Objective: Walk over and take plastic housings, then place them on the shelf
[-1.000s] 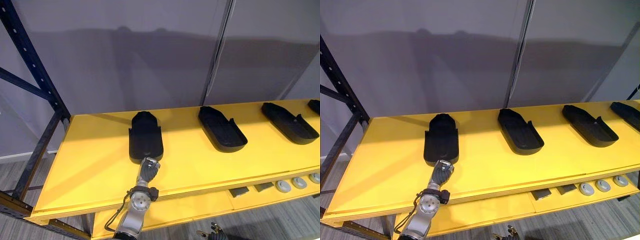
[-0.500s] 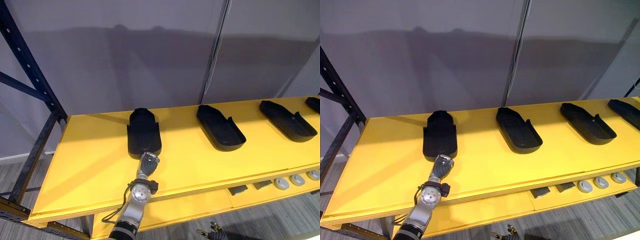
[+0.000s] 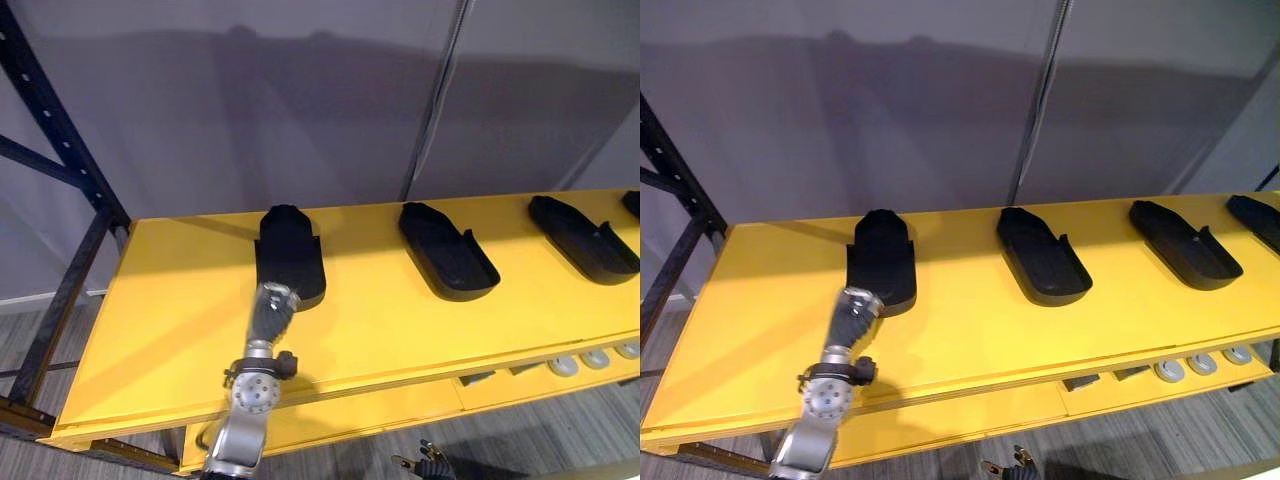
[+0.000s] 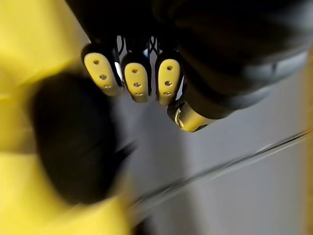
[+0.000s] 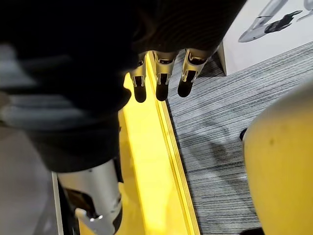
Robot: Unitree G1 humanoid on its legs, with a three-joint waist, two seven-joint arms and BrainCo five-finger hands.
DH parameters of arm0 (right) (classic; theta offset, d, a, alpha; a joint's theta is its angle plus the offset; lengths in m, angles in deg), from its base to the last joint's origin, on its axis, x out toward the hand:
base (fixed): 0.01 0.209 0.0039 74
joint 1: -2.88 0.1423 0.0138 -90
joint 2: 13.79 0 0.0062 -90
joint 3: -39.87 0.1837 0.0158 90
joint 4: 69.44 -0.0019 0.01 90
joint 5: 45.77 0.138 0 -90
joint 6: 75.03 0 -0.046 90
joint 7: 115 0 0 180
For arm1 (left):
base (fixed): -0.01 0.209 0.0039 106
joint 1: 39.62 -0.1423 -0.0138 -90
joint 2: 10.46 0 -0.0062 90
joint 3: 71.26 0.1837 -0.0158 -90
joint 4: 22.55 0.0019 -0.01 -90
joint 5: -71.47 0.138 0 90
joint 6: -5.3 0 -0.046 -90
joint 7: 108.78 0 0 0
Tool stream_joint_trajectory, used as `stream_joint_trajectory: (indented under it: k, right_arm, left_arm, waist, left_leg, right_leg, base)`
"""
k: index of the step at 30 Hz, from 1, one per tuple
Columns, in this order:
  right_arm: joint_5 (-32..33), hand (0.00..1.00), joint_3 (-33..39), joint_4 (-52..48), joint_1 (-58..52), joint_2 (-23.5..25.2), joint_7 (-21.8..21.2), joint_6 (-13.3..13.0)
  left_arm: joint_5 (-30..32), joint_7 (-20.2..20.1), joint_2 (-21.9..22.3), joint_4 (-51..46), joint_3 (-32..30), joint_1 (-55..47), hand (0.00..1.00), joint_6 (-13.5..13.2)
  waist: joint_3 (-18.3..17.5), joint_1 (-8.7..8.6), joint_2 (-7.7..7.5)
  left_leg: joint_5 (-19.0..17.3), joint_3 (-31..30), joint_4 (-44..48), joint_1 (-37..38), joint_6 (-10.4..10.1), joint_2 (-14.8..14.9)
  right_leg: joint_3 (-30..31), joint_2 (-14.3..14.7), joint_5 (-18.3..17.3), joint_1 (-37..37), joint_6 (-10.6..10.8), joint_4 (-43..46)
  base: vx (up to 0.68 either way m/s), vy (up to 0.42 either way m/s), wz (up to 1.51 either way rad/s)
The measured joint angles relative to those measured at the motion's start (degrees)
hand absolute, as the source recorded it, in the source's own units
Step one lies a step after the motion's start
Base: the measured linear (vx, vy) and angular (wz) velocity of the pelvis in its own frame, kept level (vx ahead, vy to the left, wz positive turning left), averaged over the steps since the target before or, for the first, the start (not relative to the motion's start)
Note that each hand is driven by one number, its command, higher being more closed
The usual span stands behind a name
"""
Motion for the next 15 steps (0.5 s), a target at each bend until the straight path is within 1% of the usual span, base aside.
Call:
stream_joint_trajectory:
  k: [1, 2, 4, 6, 9, 11, 13, 15]
  right_arm:
    - [0.0, 0.00, 0.0, -0.1, -0.2, 0.1, 0.0, 0.0]
    - [0.0, 0.00, 0.0, -0.9, -0.8, 0.3, -0.1, 0.0]
    - [0.0, 0.00, 0.0, -1.4, -1.3, 0.3, -0.2, -0.1]
    - [0.0, 0.00, 0.0, -1.7, -1.7, 0.4, -0.2, -0.1]
    - [0.0, 0.00, -0.1, -1.9, -2.0, 0.4, -0.2, -0.1]
    - [-0.1, 0.00, -0.2, -2.1, -2.1, 0.4, -0.2, -0.1]
    - [-0.1, 0.00, -0.2, -2.1, -2.3, 0.4, -0.2, -0.1]
    - [-0.1, 0.00, -0.2, -2.2, -2.5, 0.3, -0.2, 0.0]
  left_arm:
    - [-0.5, 0.1, 0.0, -2.2, -0.6, -0.6, 1.00, -0.7]
    - [-1.3, 0.5, 0.0, -5.6, -2.5, -1.6, 1.00, -2.0]
    - [-1.3, 1.7, 0.0, -8.7, -5.1, -3.4, 1.00, -3.1]
    - [-1.5, 4.8, 0.6, -11.2, -9.9, -7.2, 1.00, -3.9]
    - [-4.1, 7.7, 2.3, -11.1, -14.6, -11.7, 1.00, -3.8]
    - [-5.8, 8.7, 3.5, -10.3, -16.3, -14.3, 1.00, -3.7]
    - [-6.5, 8.8, 4.5, -8.8, -17.8, -16.4, 1.00, -3.6]
    - [-7.5, 8.8, 5.1, -5.1, -19.1, -17.5, 1.00, -2.8]
  waist:
    - [0.0, 0.20, 0.00]
    - [0.0, 0.62, 0.05]
    - [-0.1, 0.86, 0.20]
    - [0.0, 1.44, 0.53]
    - [0.0, 2.18, 0.51]
    - [0.1, 2.25, 0.58]
    - [0.1, 2.45, 0.58]
    - [0.1, 3.13, 0.61]
  left_leg:
    - [-0.1, -0.1, 0.0, 0.1, 0.1, 0.0]
    - [-0.1, -0.8, -0.1, 0.1, 0.2, 0.0]
    - [-0.1, -1.4, -0.1, 0.1, 0.1, 0.0]
    - [-0.1, -2.1, -0.1, 0.2, 0.1, 0.1]
    - [0.0, -2.9, -0.1, 0.0, 0.3, 0.2]
    - [0.0, -3.7, -0.1, -0.1, 0.3, 0.2]
    - [0.1, -4.2, -0.1, -0.1, 0.4, 0.2]
    - [0.1, -4.2, -0.1, -0.2, 0.4, 0.3]
  right_leg:
    - [-0.2, -0.1, 0.0, 0.2, 0.0, 0.0]
    - [-1.0, -0.2, 0.0, 0.5, 0.0, 0.0]
    - [-1.3, -0.2, 0.0, 0.7, 0.0, 0.4]
    - [-1.8, -0.1, 0.0, 0.7, 0.0, 1.0]
    - [-3.3, -0.1, 0.0, 0.9, 0.0, 1.3]
    - [-4.4, -0.1, 0.0, 1.3, 0.0, 1.3]
    - [-4.6, -0.1, 0.0, 1.5, 0.0, 1.3]
    - [-4.9, -0.1, 0.0, 1.5, 0.0, 1.2]
  base:
    - [-0.06, 0.005, 0.19]
    - [-0.05, -0.002, 0.20]
    - [-0.04, -0.003, 0.22]
    - [-0.06, -0.005, 0.13]
    - [-0.06, -0.016, 0.16]
    - [-0.05, -0.016, 0.18]
    - [-0.05, -0.014, 0.15]
    - [-0.05, -0.012, -0.01]
